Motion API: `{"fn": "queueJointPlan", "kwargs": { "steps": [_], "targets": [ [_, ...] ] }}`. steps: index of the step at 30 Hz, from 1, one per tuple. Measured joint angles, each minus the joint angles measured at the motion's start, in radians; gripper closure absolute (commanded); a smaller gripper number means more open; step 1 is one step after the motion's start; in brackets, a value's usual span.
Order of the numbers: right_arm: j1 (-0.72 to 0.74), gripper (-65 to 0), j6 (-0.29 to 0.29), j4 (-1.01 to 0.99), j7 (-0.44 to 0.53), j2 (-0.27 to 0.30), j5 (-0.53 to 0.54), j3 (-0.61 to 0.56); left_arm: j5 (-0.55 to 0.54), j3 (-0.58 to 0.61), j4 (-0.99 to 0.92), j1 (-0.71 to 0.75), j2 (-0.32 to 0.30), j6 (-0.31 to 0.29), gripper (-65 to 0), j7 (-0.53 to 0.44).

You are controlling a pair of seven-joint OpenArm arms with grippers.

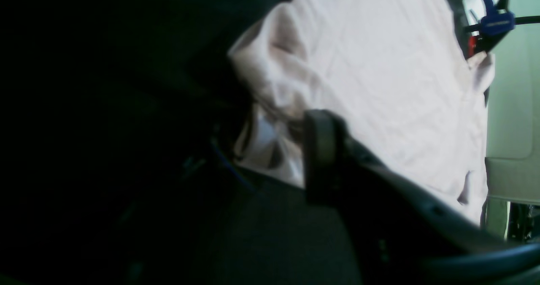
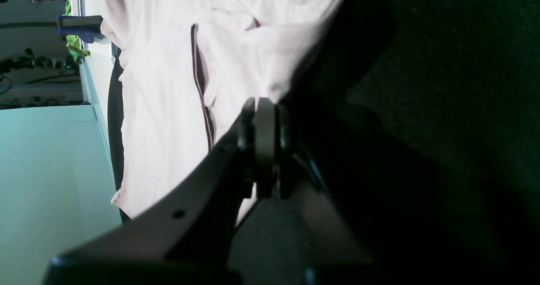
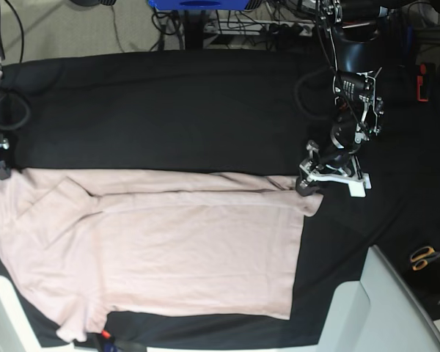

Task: Fold the T-shirt properly
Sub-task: 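Lower both grippers and grasp the folded edge at shoulder and hem, then drag the shirt toward the robot with both grippers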

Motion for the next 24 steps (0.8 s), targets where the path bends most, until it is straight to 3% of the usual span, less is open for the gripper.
{"fn": "queueJointPlan", "kwargs": {
  "steps": [6, 8, 16, 24],
  "targets": [
    [0.0, -0.6, 0.0, 0.0, 0.0, 0.0, 0.0, 0.0, 0.001, 0.006, -0.005, 0.001, 0.003, 0.004, -7.7, 0.011],
    [0.0, -0.6, 0.0, 0.0, 0.0, 0.0, 0.0, 0.0, 0.003, 0.006, -0.01, 0.0, 0.003, 0.004, -0.7, 0.016],
    [0.0, -0.6, 0.0, 0.0, 0.0, 0.0, 0.0, 0.0, 0.001, 0.007, -0.012, 0.0, 0.002, 0.002, 0.0, 0.023],
    [-0.035, -0.6, 0.008, 0.143, -0.129, 0.02, -0.005, -0.002, 0.024, 0.005, 0.154, 0.085, -0.042, 0.022, 0.0, 0.18]
  ]
}}
